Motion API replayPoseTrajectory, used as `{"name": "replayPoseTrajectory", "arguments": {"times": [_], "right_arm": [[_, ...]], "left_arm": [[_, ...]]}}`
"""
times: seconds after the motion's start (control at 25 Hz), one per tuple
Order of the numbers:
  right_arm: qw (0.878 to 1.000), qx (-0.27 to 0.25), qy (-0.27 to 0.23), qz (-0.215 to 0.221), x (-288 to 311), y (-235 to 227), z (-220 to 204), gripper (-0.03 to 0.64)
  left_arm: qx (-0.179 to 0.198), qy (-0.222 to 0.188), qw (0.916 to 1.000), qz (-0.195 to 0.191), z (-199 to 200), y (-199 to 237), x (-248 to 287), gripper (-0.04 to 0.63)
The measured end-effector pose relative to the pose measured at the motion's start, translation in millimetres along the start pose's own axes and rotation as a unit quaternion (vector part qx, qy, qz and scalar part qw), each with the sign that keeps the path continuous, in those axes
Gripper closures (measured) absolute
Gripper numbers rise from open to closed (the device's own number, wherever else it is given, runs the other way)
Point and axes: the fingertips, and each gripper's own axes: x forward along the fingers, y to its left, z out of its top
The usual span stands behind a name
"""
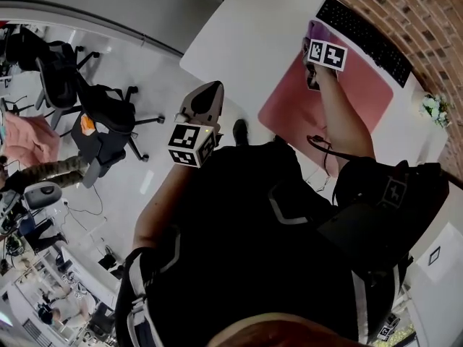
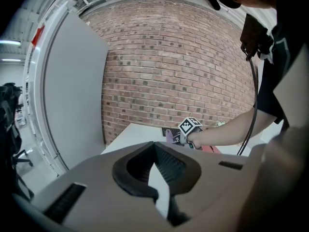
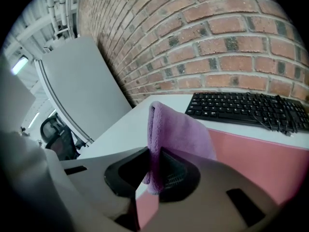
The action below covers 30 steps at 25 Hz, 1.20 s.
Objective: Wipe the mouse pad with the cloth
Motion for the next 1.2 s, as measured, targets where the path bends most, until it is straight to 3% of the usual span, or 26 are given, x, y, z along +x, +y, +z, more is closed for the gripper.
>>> {"name": "replayPoseTrajectory", "arguments": {"times": [0.16, 0.36, 0.56, 0.76, 0.88, 1.0, 1.2], "right_arm": [[0.999, -0.034, -0.02, 0.018, -17.4, 25.9, 8.8, 0.563], [0.995, -0.03, -0.084, 0.044, -69.7, 45.1, 30.0, 0.563], [0.988, -0.051, -0.136, 0.045, -137.5, 56.0, 45.1, 0.563], [0.976, -0.078, -0.199, 0.031, -205.7, 63.1, 58.6, 0.563], [0.97, -0.089, -0.226, 0.02, -241.1, 66.1, 57.3, 0.563], [0.965, -0.096, -0.245, 0.005, -267.2, 69.8, 53.8, 0.563], [0.956, -0.098, -0.275, -0.029, -297.4, 69.3, 50.6, 0.563]], "left_arm": [[-0.002, -0.009, 0.9997, -0.021, 3.6, -2.8, 4.9, 0.591], [0.001, -0.02, 0.9975, -0.068, 15.5, -22.9, 17.8, 0.591], [0.055, -0.073, 0.9901, -0.107, 59.5, -34.8, 31.9, 0.591], [0.077, -0.118, 0.9832, -0.116, 117.0, -26.8, 38.7, 0.591], [0.068, -0.126, 0.9802, -0.136, 125.1, -43.5, 35.4, 0.591], [0.082, -0.13, 0.9741, -0.166, 129.0, -63.7, 30.6, 0.591], [0.052, -0.164, 0.9728, -0.155, 164.7, -54.7, 15.9, 0.591]]}}
